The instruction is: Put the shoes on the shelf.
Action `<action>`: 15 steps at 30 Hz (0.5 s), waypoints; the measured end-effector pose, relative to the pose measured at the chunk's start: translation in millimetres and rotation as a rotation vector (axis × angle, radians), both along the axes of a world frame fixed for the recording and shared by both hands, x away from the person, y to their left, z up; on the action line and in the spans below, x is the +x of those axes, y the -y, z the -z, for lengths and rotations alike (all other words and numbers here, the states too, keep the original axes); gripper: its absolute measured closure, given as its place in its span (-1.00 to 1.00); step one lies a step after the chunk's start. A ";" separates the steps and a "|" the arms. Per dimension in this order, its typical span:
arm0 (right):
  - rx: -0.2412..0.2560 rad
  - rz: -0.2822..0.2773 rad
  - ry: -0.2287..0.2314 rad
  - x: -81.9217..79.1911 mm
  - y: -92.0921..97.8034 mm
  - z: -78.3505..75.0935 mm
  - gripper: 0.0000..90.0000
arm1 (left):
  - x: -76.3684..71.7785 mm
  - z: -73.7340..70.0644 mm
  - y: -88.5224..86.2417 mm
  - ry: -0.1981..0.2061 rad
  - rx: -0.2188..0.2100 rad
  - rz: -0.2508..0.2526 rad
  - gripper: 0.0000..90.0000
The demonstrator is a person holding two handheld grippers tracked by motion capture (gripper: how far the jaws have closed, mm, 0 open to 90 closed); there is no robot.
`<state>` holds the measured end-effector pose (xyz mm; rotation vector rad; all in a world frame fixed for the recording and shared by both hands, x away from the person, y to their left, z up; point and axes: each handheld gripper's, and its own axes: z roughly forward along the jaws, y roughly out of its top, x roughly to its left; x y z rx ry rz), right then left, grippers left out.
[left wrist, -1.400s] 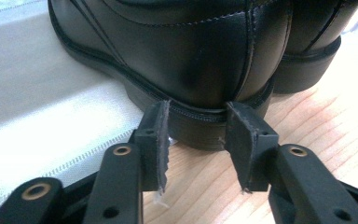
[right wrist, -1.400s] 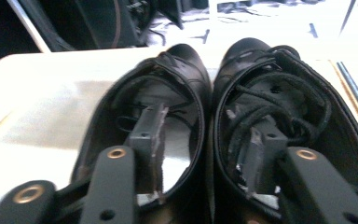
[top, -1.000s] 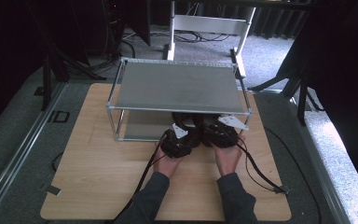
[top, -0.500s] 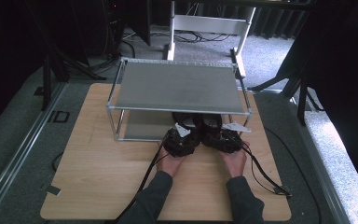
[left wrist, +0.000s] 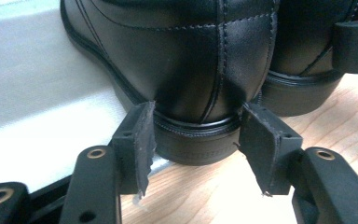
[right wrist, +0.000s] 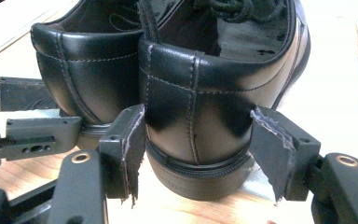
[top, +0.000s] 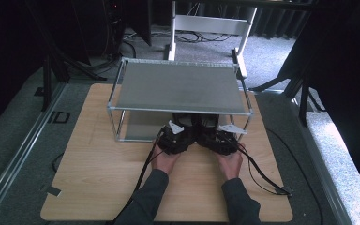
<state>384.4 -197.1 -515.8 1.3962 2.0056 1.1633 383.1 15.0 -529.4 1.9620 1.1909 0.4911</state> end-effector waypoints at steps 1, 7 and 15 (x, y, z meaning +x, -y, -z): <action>-0.005 -0.004 0.001 1.0 0.8 0.0 -0.20 | -0.3 -0.1 0.1 -0.001 0.000 -0.002 0.03; -0.030 -0.021 -0.006 1.5 5.9 -2.2 -0.27 | -8.1 -3.7 -5.3 -0.001 -0.037 0.012 -0.02; -0.079 -0.010 -0.039 -19.8 38.4 -1.1 -0.29 | -40.3 -5.0 -36.6 -0.013 -0.048 0.063 -0.04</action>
